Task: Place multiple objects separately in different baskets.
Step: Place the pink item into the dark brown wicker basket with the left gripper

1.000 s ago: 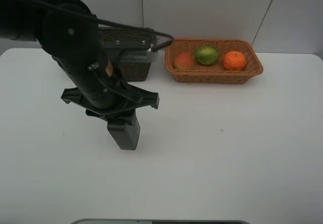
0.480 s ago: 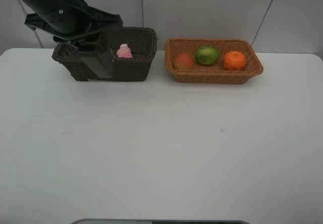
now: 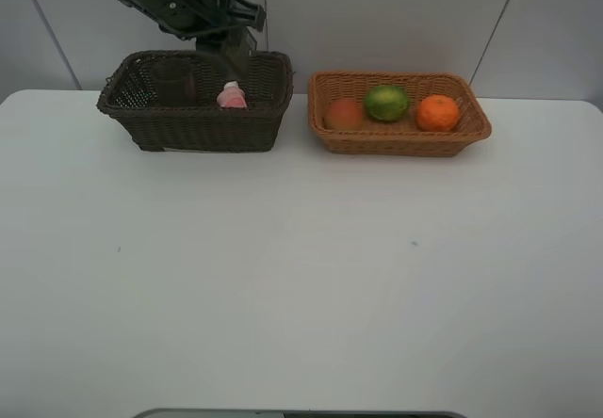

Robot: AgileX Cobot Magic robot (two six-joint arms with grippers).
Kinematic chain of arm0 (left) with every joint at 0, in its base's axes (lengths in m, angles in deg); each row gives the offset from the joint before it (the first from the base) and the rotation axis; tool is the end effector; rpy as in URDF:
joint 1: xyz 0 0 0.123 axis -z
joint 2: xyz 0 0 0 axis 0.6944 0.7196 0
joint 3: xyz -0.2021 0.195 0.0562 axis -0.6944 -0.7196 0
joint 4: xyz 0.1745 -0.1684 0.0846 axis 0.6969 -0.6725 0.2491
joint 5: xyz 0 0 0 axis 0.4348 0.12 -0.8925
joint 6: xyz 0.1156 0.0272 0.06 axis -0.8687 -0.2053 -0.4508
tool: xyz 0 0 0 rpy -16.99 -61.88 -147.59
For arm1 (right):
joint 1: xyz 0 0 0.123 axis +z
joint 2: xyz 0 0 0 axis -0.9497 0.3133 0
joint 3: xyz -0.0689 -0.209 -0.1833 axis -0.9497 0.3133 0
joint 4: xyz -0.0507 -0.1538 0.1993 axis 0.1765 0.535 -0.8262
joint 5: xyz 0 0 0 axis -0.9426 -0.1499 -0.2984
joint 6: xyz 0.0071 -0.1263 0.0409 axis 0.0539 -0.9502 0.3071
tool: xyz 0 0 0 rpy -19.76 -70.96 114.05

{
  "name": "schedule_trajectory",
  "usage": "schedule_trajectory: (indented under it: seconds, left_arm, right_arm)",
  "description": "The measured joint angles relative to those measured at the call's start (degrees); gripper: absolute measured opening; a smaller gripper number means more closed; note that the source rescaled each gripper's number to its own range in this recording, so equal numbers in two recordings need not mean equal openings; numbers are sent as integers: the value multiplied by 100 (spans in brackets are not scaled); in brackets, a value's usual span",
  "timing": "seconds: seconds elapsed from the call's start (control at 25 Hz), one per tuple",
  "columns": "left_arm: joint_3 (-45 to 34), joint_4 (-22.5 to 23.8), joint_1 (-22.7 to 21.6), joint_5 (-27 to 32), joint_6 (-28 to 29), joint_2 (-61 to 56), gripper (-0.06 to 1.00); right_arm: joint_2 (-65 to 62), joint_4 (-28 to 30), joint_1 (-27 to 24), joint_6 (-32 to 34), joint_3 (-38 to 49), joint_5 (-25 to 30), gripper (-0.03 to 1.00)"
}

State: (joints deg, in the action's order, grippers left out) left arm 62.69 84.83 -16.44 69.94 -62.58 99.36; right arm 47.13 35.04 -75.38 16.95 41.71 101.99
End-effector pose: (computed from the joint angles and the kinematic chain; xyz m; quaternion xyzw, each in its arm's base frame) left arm 0.4058 -0.1996 0.2342 0.1768 0.8764 -0.0807 0.4406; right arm 0.0315 -0.0082 0.2686 0.0675 0.8420 -0.0187 0.5349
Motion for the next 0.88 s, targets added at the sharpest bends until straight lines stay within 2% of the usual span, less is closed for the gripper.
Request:
schedule_trajectory:
  seconds: [0.28, 0.6, 0.88]
  left_arm:
    - [0, 17, -211, -913, 0, 809, 44]
    - [5, 24, -223, -1872, 0, 1438, 44]
    - [5, 24, -223, -2014, 0, 1632, 44]
  right_arm:
    - [0, 5, 0, 0, 0, 0, 62]
    - [0, 5, 0, 0, 0, 0, 62]
    - [0, 5, 0, 0, 0, 0, 62]
